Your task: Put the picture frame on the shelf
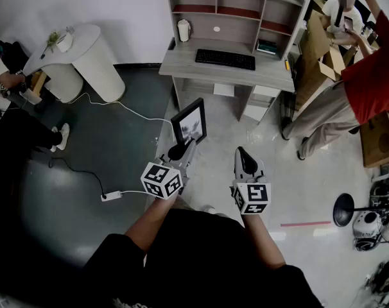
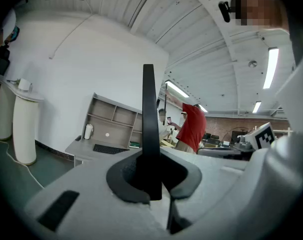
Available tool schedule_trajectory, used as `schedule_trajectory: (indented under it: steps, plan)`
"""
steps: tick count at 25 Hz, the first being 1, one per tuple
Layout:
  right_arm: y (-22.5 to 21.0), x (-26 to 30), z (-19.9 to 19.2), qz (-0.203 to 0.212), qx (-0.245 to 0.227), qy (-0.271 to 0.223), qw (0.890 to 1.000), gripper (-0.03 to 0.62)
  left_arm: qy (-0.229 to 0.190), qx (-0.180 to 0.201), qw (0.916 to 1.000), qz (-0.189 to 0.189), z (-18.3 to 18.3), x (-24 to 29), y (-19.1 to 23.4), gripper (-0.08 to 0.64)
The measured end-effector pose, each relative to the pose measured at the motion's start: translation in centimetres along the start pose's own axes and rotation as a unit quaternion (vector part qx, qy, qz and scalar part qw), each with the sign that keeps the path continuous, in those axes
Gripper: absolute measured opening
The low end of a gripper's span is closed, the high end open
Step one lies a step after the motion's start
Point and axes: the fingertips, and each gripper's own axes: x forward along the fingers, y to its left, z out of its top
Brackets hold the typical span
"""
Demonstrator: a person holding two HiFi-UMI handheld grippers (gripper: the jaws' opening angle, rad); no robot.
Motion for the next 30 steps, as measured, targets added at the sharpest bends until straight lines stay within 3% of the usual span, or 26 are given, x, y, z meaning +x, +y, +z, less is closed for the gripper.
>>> schedule_trajectory:
  steps: [8, 14, 23, 30]
  plan:
    - [-1.1, 1.4, -2.8, -0.004, 0.044, -0.002, 0.999, 0.014, 0.004, -0.004, 0.9998, 0.021, -1.7, -0.5, 1.9, 0.04]
    - [-1.6, 5.1, -2.5, -0.004, 0.036, 0.013, 0.999, 0.014, 0.007, -0.02, 0.9996, 0.02, -1.6, 1.4, 4.9, 0.04]
    - [0.2, 16.2, -0.8, 0.005, 0.02, 0.026, 0.999, 0.014, 0.005, -0.033, 0.9994, 0.013, 1.1, 7.1, 15.0, 0.04]
    - [0.0, 26.1, 1.0, -0.005, 0.014, 0.041, 0.999, 0.014, 0.003, -0.04, 0.9991, -0.016, 3.9, 12.0, 22.7, 0.04]
